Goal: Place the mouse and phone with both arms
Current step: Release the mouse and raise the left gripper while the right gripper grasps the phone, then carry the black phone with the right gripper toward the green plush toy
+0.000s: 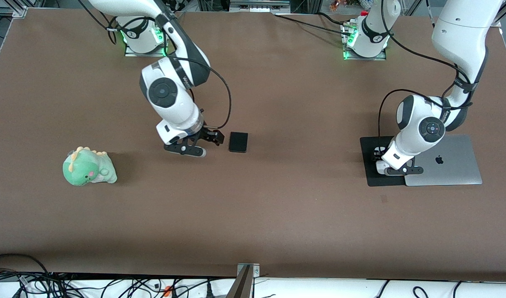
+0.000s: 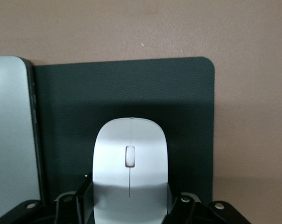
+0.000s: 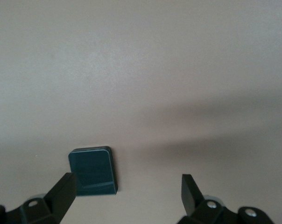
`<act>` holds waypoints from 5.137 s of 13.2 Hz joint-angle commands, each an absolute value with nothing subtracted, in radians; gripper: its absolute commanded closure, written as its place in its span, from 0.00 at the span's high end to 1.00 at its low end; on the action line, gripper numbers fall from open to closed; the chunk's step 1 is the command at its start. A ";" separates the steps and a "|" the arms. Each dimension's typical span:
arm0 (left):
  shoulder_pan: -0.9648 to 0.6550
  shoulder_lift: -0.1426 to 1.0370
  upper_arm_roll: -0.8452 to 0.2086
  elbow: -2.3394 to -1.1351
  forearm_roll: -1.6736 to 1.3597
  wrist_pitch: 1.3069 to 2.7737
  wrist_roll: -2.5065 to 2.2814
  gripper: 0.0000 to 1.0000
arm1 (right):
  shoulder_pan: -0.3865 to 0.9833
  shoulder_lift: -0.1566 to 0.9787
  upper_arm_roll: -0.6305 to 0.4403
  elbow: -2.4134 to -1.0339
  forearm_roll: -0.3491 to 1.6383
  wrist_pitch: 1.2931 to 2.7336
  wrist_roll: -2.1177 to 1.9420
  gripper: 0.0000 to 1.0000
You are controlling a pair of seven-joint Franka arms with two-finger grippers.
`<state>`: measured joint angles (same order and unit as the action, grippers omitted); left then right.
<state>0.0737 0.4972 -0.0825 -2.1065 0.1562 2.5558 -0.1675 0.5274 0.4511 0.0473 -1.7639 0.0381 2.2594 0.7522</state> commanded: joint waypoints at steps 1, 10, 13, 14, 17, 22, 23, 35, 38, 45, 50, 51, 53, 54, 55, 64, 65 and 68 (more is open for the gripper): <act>0.091 0.488 -0.095 -2.106 0.183 2.565 -0.160 1.00 | 0.581 0.520 0.035 -1.703 -0.026 2.267 0.857 1.00; 0.124 0.286 -0.106 -1.974 0.160 2.301 -0.082 1.00 | 0.679 0.626 0.031 -1.629 -0.104 2.310 1.020 1.00; 0.155 0.194 -0.104 -1.941 0.082 2.156 0.040 1.00 | 0.712 0.652 0.029 -1.632 -0.176 2.344 1.086 1.00; 0.155 0.164 -0.104 -1.904 0.075 2.069 0.046 1.00 | 0.713 0.669 0.029 -1.634 -0.192 2.358 1.086 1.00; 0.155 0.077 -0.104 -1.794 0.061 1.851 0.045 1.00 | 0.718 0.689 0.029 -1.640 -0.241 2.387 1.086 1.00; 0.153 0.018 -0.098 -1.632 0.020 1.643 0.040 1.00 | 0.730 0.727 0.029 -1.657 -0.256 2.460 1.077 1.00; 0.155 0.018 -0.097 -1.612 0.018 1.640 0.034 1.00 | 0.730 0.727 0.029 -1.663 -0.273 2.468 1.077 1.00; 0.152 0.069 -0.101 -1.528 0.005 1.557 0.032 1.00 | 0.730 0.755 0.029 -1.694 -0.299 2.528 1.074 0.79; 0.134 0.074 -0.092 -1.531 0.002 1.560 0.031 1.00 | 0.729 0.753 0.029 -1.687 -0.299 2.523 1.055 0.21; -0.169 0.061 0.281 -1.529 -0.074 1.551 0.043 1.00 | 0.641 0.697 0.038 -1.655 -0.244 2.343 0.858 0.00; -0.078 0.060 0.150 -1.540 -0.055 1.557 0.037 1.00 | 0.537 0.600 0.029 -1.666 -0.072 2.231 0.557 0.00; -0.089 0.058 0.155 -1.540 -0.048 1.557 0.035 1.00 | 0.508 0.588 0.029 -1.678 -0.072 2.229 0.526 0.00; -0.121 0.058 0.173 -1.542 -0.023 1.559 0.032 1.00 | 0.459 0.554 0.029 -1.712 -0.069 2.229 0.479 0.00; -0.127 0.058 0.181 -1.540 -0.014 1.559 0.032 1.00 | 0.431 0.537 0.028 -1.741 -0.069 2.240 0.462 0.00; -0.124 0.058 0.179 -1.539 -0.012 1.565 0.031 1.00 | 0.404 0.522 0.028 -1.762 -0.069 2.249 0.433 0.00; -0.114 0.066 0.183 -1.526 -0.014 1.612 0.032 1.00 | 0.212 0.439 0.026 -2.051 -0.063 2.549 0.285 0.00; -0.115 0.067 0.181 -1.526 -0.014 1.611 0.032 1.00 | 0.190 0.439 0.026 -2.093 -0.063 2.612 0.261 0.00; -0.115 0.067 0.181 -1.526 -0.012 1.611 0.032 1.00 | 0.154 0.442 0.026 -2.163 -0.063 2.729 0.210 0.00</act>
